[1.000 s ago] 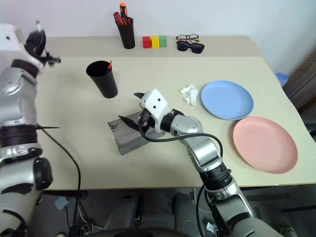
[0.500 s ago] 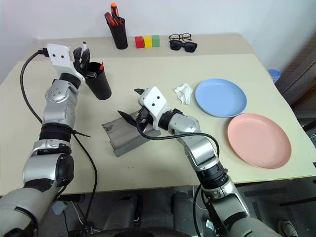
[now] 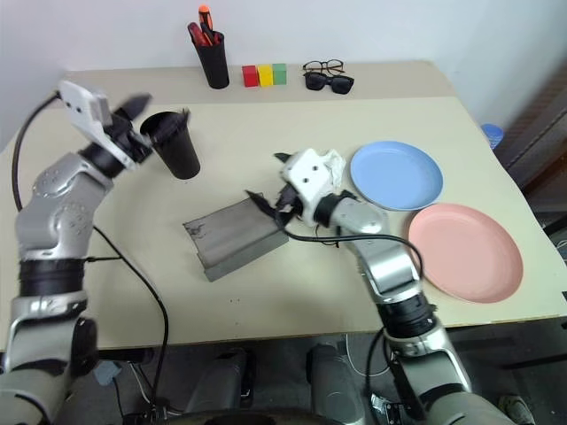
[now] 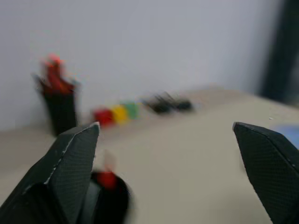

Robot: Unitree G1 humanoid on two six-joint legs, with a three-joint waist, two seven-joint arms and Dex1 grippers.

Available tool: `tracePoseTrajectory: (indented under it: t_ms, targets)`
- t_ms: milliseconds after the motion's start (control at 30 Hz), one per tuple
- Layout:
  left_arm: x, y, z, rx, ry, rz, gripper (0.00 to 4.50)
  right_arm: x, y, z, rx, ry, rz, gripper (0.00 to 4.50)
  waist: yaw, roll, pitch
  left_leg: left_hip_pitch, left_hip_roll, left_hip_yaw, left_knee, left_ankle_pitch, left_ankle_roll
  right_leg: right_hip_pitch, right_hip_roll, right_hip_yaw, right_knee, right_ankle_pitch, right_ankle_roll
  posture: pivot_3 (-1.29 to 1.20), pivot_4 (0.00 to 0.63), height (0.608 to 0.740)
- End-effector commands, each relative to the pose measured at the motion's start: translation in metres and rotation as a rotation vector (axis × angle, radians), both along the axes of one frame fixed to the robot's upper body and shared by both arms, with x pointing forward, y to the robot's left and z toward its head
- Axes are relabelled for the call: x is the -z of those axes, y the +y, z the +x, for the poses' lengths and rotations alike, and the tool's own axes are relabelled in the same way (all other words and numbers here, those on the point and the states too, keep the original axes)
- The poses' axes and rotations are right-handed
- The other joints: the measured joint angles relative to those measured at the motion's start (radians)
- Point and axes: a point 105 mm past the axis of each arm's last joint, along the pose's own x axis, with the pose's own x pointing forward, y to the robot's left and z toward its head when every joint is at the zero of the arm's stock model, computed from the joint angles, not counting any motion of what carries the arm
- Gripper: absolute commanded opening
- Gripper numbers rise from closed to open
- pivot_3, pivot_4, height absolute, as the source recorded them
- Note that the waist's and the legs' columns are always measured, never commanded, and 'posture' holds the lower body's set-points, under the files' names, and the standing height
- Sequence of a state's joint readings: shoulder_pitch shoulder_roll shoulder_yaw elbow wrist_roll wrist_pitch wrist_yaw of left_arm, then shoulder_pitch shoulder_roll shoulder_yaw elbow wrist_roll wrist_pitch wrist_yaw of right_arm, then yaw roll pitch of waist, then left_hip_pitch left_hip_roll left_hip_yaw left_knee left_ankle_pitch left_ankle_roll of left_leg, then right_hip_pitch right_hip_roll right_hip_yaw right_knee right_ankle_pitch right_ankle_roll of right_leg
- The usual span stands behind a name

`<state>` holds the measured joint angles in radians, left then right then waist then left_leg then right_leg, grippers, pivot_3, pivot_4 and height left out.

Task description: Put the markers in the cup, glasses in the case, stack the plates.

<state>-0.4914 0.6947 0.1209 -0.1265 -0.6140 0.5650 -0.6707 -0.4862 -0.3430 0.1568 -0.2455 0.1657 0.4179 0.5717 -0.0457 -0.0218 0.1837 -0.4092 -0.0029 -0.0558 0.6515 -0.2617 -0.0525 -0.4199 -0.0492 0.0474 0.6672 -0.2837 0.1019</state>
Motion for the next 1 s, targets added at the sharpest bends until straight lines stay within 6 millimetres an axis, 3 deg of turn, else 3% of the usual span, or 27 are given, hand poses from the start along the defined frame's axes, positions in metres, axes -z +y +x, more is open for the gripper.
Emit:
tracePoseTrajectory:
  t_ms: [33,200,333,467,667,700,900,1000]
  targets:
    - [0.033,-0.04,-0.047,0.259,0.188,0.162,4.47,-0.01,-0.017,-0.008,0.012,-0.029,-0.004,4.5,0.003,0.0,0.0,0.001,0.0,0.0,0.0,0.0,0.0,0.001,0.0,0.0,0.0,0.0,0.0,0.0,0.15,0.74]
    - [0.073,-0.051,-0.064,0.285,0.401,0.277,4.47,0.009,-0.045,-0.029,-0.018,0.068,-0.136,4.5,0.017,0.0,0.0,0.002,0.0,-0.002,0.001,0.0,0.0,0.005,0.0,-0.001,-0.001,0.0,0.0,0.0,0.15,0.74]
    - [0.099,-0.061,-0.073,0.357,0.463,0.376,4.47,0.02,-0.066,-0.047,-0.019,0.131,-0.223,4.5,0.025,0.001,0.0,0.006,0.0,-0.001,0.001,-0.001,0.002,0.009,0.001,-0.001,-0.003,0.0,0.0,0.0,0.15,0.74]
    - [0.112,-0.061,-0.068,0.359,0.467,0.436,3.2,0.017,-0.069,-0.047,0.023,0.116,-0.219,4.5,0.026,0.001,0.0,0.007,0.0,0.0,0.001,-0.001,0.002,0.009,0.002,0.0,-0.003,0.0,0.0,0.0,0.15,0.74]
    - [0.113,-0.062,-0.062,0.434,0.38,0.48,0.22,0.016,-0.064,-0.05,0.037,0.116,-0.197,4.5,0.032,0.001,0.0,0.006,0.0,0.0,0.001,-0.001,0.002,0.01,0.001,-0.001,-0.004,-0.001,-0.001,0.0,0.15,0.74]
    - [0.113,-0.061,-0.063,0.464,0.351,0.5,0.04,0.017,-0.063,-0.051,0.038,0.119,-0.194,4.5,0.032,0.001,0.0,0.006,0.0,0.0,0.001,-0.001,0.002,0.01,0.001,-0.001,-0.004,-0.001,-0.001,0.0,0.15,0.74]
    - [0.101,-0.058,-0.046,0.542,0.194,0.543,0.04,0.03,-0.072,-0.051,0.077,0.188,-0.256,4.5,0.034,0.001,0.0,0.006,0.0,0.001,0.001,-0.001,0.002,0.011,0.001,-0.001,-0.004,-0.001,-0.001,0.0,0.15,0.74]
    - [0.101,-0.053,-0.039,0.566,0.206,0.586,0.04,0.036,-0.078,-0.048,0.111,0.234,-0.276,4.5,0.033,0.001,0.0,0.005,0.0,0.002,0.003,-0.001,0.002,0.011,0.001,-0.002,-0.005,-0.001,-0.001,0.0,0.15,0.74]
